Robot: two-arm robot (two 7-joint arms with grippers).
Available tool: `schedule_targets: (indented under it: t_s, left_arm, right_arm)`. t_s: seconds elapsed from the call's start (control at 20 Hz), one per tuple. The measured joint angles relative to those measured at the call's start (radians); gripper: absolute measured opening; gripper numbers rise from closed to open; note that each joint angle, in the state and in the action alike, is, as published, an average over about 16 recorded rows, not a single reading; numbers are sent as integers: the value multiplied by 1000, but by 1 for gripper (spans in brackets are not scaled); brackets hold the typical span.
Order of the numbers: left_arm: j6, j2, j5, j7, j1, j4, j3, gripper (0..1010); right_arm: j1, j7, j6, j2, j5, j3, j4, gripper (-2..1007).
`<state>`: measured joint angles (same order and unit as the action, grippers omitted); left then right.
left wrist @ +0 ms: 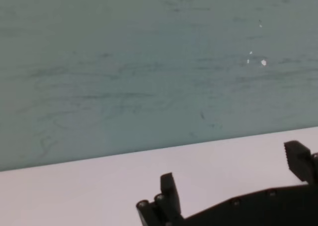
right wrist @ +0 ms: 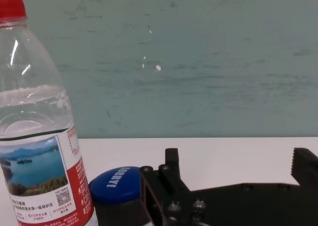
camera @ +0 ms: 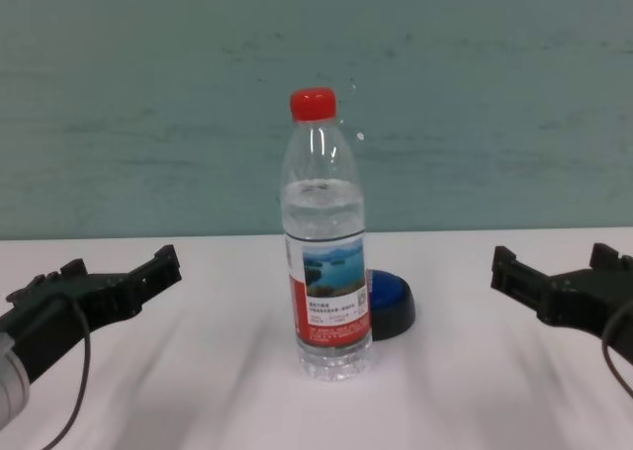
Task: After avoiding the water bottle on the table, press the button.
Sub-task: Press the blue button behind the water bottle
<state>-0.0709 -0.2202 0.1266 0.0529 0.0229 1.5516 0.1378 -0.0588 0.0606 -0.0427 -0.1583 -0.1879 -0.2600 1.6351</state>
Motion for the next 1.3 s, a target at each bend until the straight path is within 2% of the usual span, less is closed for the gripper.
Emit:
schedule_targets:
  t_s: [0.35,0.7,0.85,1.05,1.3]
  left_arm:
    - [21,-18,-16,8,60,87,-41,1000]
    - [46,-52,-42,21,163,226,-101,1000]
    - [49,-68,-59,32,209,283,-118,1000]
    - [36,-87,-82,60,250,329,-122,1000]
    - [-10,-109,-97,122,256,325,-99,1000]
  right_arm:
    - [0,0,0,0,0,0,0,1003]
    - [0,0,0,0,0,0,0,1003]
    - [0,0,0,0,0,0,0,1003]
    - [0,0,0,0,0,0,0,1003]
    - [0,0,0,0,0,0,0,1003]
